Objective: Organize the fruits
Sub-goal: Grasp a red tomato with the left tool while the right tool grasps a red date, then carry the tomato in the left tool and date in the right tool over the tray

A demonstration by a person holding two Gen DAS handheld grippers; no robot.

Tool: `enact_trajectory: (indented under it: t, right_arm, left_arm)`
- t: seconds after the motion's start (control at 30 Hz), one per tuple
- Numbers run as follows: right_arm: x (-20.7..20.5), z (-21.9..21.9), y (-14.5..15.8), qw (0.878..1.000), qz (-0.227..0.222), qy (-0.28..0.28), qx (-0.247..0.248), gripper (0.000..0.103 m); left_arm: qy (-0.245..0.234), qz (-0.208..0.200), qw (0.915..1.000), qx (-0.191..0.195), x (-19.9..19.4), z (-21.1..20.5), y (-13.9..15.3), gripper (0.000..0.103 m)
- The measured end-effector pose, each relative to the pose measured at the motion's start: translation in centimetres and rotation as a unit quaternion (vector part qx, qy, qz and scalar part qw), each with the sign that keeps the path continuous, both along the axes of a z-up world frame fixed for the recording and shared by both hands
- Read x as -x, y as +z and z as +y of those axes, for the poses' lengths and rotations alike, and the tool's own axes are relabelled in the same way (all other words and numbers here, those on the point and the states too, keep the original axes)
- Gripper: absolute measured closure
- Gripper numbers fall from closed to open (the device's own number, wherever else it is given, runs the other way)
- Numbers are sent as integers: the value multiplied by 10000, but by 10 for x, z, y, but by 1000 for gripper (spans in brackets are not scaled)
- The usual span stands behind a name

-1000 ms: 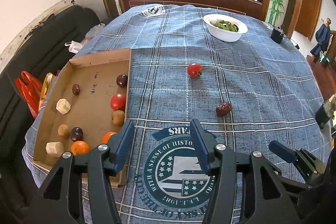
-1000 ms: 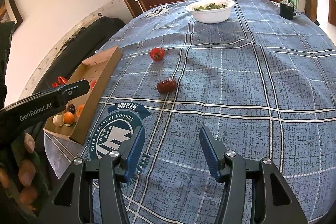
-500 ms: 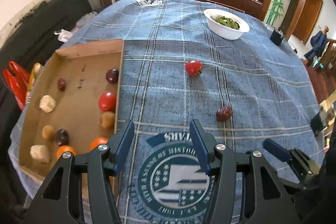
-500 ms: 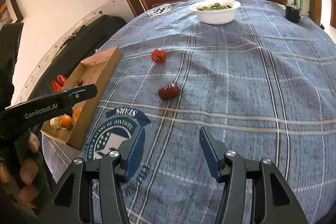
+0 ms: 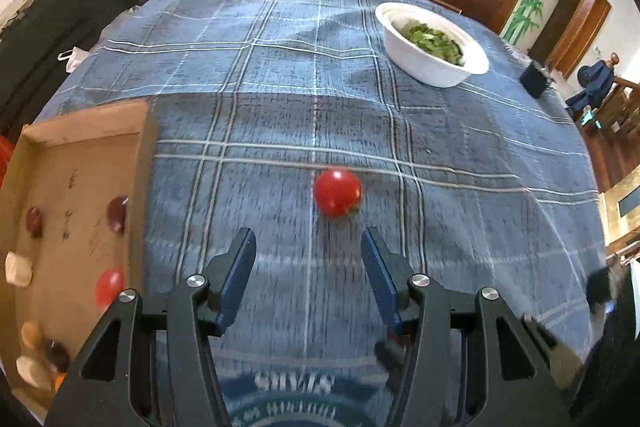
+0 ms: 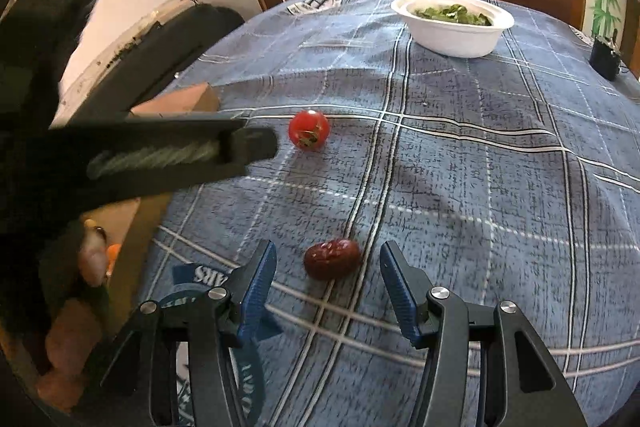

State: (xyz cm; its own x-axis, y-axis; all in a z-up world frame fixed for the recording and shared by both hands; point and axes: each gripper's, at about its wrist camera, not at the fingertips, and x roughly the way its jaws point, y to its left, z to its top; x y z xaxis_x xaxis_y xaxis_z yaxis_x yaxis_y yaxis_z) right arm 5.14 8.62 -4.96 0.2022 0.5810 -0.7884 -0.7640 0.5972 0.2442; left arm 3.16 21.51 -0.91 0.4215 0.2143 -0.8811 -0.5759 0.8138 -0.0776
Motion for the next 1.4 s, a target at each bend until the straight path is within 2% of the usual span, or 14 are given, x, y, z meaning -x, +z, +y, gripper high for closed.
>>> enact_trajectory:
  t: [0.1, 0.17, 0.3, 0.37, 0.4, 0.43, 0.5, 0.6, 0.67, 0.83, 1.03, 1.27, 1.4]
  right_arm:
    - [-4, 6, -5, 10000, 13, 14, 55, 47]
    - [-7, 7, -8, 9999, -29, -17, 110, 51]
    - [-10, 6, -10, 9999, -76, -54, 79, 58]
    - [-11, 5, -9, 9999, -99, -41, 76, 59]
    - [-10, 4, -9, 9999, -118, -42, 91, 63]
    - [-10, 3, -9, 9999, -118, -33, 78, 71]
    - [-13, 0, -7, 10000, -23, -53, 7, 71]
    - [-16, -7, -4, 9999, 21, -134, -87, 71]
    - [-18, -14, 1, 9997, 27, -192, -169, 71]
    - [-17, -35, 15, 9986, 34, -374, -371, 71]
    - [-10, -49, 29, 9976, -10, -468, -511, 71]
    - [4, -51, 41, 9974, -55, -408, -591, 71]
    - [16, -45, 49, 9974, -120, -303, -646, 71]
  left_arm:
    - [-46, 175, 9998, 18, -20, 3, -14, 50]
    - [-25, 235, 9997, 46, -26, 5, -20, 50]
    - [-76, 194, 9995, 232, -33, 10, -29, 48]
    - [-125, 225, 9995, 176, -36, 9, -32, 49]
    - [-145, 202, 9996, 131, -36, 8, -32, 52]
    - [-189, 165, 9996, 107, -36, 6, -31, 55]
    - [-311, 106, 9993, 196, -37, 3, -30, 74]
    - [-334, 123, 9993, 83, -36, 0, -29, 74]
    - [-352, 69, 9992, 158, -32, 0, -27, 74]
    - [-333, -270, 9985, 349, -7, 2, -12, 74]
    - [-171, -486, 9977, 446, 28, 5, 3, 74]
    - [115, -748, 9969, 235, 74, 9, 28, 74]
    - [339, -779, 9964, -75, 96, 12, 39, 74]
